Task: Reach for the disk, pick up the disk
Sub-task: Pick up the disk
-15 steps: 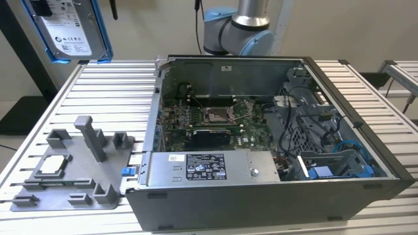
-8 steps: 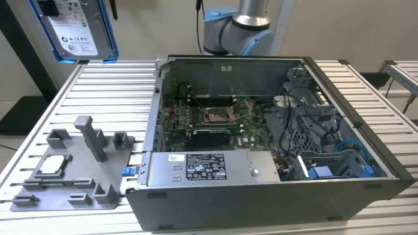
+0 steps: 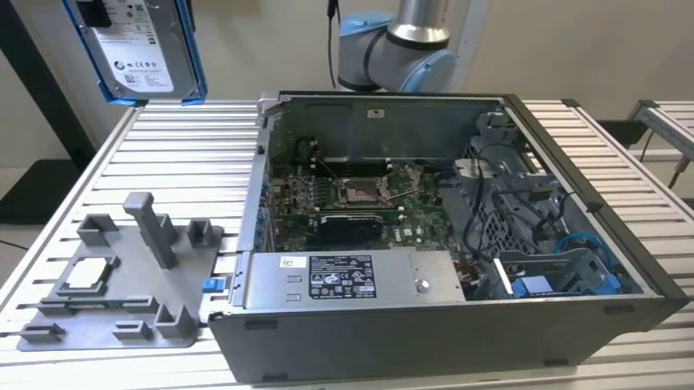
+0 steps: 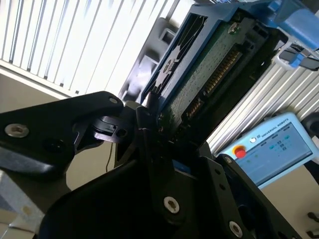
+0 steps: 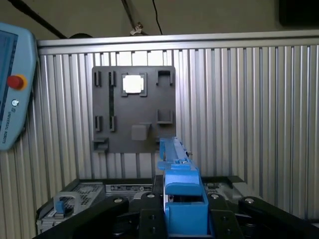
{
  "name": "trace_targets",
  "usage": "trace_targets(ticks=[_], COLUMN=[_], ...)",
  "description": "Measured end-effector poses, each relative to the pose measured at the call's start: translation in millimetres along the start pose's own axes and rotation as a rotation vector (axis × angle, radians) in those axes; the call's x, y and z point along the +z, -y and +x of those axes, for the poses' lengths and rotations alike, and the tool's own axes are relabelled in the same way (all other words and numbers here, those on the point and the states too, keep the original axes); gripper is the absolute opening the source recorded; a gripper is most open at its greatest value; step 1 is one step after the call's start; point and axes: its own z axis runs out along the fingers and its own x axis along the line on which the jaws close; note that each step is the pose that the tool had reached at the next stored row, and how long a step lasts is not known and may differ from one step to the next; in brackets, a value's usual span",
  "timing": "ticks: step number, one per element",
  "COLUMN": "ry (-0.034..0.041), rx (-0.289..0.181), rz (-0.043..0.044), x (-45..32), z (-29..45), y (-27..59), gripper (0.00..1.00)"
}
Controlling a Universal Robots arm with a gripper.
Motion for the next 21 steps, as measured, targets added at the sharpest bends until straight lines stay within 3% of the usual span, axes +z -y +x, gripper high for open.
trace_targets(ticks=[21], ry=[0.0], rx=[0.0], rz=[0.0], x=[-0.1], z=[-1.9], y=[35.6], gripper=[0.0])
